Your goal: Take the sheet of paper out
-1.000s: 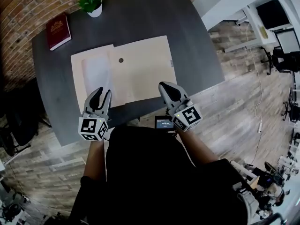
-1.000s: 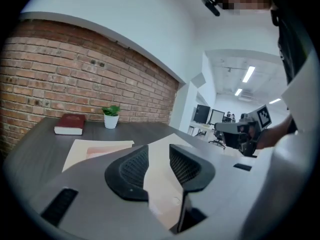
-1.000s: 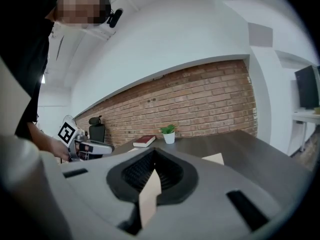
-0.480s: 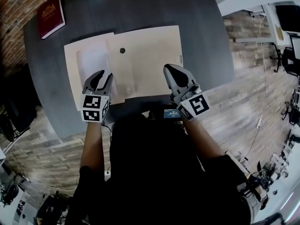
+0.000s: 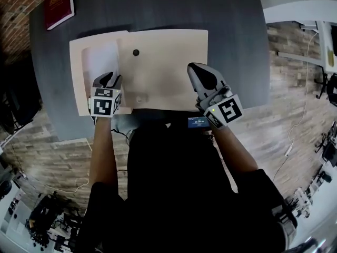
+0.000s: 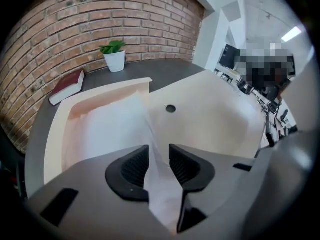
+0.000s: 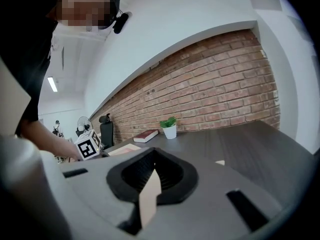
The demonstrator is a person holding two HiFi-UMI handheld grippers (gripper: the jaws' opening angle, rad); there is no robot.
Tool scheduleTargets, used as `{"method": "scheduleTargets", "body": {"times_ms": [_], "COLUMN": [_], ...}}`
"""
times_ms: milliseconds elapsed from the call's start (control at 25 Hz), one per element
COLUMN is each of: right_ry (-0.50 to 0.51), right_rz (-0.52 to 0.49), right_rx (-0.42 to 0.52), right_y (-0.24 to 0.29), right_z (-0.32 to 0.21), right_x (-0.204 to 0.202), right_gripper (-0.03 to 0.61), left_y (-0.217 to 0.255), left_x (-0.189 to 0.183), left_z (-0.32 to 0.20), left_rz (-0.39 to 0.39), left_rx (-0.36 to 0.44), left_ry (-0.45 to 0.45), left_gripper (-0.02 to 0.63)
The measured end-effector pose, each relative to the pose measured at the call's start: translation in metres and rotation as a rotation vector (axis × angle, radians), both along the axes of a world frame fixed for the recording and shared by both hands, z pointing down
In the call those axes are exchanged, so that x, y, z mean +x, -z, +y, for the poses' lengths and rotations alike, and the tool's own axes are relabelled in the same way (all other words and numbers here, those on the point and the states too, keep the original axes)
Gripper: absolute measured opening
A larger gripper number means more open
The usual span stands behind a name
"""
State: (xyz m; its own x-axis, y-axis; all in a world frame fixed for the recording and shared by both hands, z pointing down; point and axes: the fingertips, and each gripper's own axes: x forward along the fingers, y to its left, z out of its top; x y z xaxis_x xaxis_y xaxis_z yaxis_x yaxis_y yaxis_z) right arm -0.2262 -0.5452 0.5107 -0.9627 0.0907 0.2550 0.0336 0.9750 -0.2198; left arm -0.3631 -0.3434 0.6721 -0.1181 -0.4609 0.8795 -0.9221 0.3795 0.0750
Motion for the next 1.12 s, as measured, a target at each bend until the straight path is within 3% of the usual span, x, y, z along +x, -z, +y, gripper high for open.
{"method": "scheduleTargets", "body": {"times_ms": [360, 600, 1120], "right_ry": [0.047, 0.079, 0.105], "right_rz": [0.022, 0.014, -0.020], "right_rx": [-0.012, -0.014, -0.019], "right_y": [-0.012, -0.012, -0.008], "right_z": [-0.031, -0.040, -0.067], "right_x": [0.009, 0.012, 0.029], "right_gripper": [0.003, 0.003, 0.003], "left_y": [-0.025, -0.026, 0.000], "left_x": [0.000, 0.007, 0.046], "left_z": [-0.001, -0.005, -0.052], "left_rz": [-0.009, -0.003, 0.049], "left_rx": [-0.083, -0.094, 0.000], "left_ry": [0.065, 0.092, 0.148], "left_gripper": [0.091, 0.020, 0.002]}}
